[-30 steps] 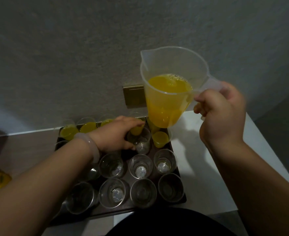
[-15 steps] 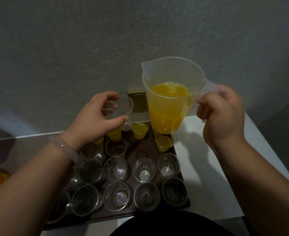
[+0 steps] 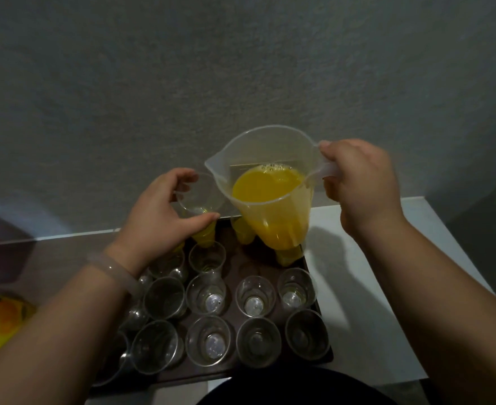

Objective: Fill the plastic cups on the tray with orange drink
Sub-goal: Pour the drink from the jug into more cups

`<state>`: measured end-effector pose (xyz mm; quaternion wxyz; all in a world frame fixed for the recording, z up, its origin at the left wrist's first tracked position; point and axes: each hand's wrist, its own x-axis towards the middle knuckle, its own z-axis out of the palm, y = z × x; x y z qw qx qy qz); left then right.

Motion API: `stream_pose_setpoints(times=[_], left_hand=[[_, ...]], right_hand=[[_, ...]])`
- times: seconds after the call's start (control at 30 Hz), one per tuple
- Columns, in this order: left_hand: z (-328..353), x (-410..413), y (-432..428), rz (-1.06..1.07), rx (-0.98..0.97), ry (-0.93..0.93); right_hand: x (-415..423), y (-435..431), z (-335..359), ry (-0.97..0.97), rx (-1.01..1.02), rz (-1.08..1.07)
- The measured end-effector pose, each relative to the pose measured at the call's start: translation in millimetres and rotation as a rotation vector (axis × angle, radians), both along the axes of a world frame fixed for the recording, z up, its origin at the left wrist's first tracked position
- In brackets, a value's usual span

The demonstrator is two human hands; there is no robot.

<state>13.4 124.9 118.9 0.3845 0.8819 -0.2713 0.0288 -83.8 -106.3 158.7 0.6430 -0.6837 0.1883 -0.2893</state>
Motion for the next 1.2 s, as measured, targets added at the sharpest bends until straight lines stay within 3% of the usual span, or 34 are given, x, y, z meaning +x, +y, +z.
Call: stream_pose_setpoints(times=[0.23, 0.5, 1.2], left_hand=[[-8, -6, 7, -0.042, 0.083, -0.002], [-15, -16, 10, -0.061, 0.09, 0.066], [-20, -31, 15, -0.056, 0.089, 0.122]], right_hand=[[15, 8, 15, 0.11, -0.334, 0.133], [21, 18, 21, 0.188, -0.647, 0.133], [16, 29, 24, 0.243, -0.772, 0.189]])
